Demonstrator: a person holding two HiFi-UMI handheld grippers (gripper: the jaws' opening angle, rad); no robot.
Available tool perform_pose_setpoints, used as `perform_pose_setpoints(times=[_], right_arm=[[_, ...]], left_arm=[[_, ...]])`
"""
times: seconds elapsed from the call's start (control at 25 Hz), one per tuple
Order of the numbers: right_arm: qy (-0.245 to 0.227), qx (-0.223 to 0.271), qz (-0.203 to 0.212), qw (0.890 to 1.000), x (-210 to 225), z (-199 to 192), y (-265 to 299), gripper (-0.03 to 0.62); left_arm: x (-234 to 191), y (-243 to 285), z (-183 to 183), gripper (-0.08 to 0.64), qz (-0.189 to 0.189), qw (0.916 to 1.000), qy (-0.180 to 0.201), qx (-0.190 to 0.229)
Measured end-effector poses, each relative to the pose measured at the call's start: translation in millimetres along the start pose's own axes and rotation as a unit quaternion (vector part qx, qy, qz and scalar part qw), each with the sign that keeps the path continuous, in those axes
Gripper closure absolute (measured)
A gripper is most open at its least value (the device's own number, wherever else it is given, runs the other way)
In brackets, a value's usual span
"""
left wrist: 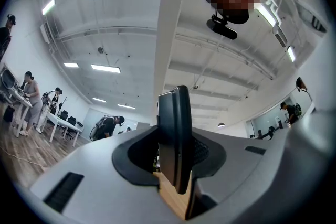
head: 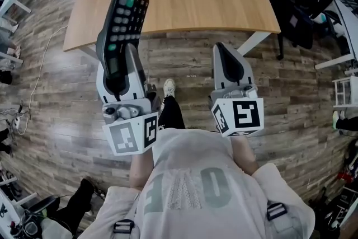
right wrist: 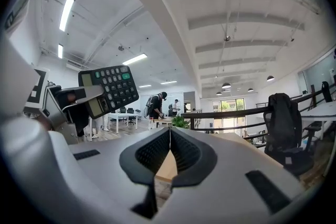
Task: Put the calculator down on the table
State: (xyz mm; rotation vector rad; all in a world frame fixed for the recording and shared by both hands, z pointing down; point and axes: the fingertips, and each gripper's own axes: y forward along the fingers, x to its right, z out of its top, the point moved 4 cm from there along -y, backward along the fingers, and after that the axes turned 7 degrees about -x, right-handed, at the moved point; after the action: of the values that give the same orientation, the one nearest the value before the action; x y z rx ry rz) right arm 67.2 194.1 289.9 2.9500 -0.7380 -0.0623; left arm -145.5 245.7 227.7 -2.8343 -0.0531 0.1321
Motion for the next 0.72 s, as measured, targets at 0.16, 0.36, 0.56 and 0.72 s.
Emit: perform_pose_setpoints(times=[0.16,0.36,0.56,0.72], right_arm=[[-0.003,-0.01,-0.007,1.0,3.9,7.5,56.3,0.572],[-0.046,-0.007,0.007,0.999,1.2,34.6,144.5,0.574],[-0.051,-0.005,-0.009,0.999,6.1,58.5,218.5,0.574],[-0.05,-0.016,-0.024,0.998,6.3,65.4,254.0,0.572]], left_arm=[[-29.7,49.5,-11.4,0.439,-0.004,0.9999,-0.015,0.003],[-70.7,126.5,-20.4,0.439,-0.015,0.9996,-0.018,0.013],[-102.5,198.2,-25.3,0.439,-0.038,0.999,-0.013,0.018],[-123.0,241.9,-26.0,0.44,-0.06,0.9978,-0.018,0.02]])
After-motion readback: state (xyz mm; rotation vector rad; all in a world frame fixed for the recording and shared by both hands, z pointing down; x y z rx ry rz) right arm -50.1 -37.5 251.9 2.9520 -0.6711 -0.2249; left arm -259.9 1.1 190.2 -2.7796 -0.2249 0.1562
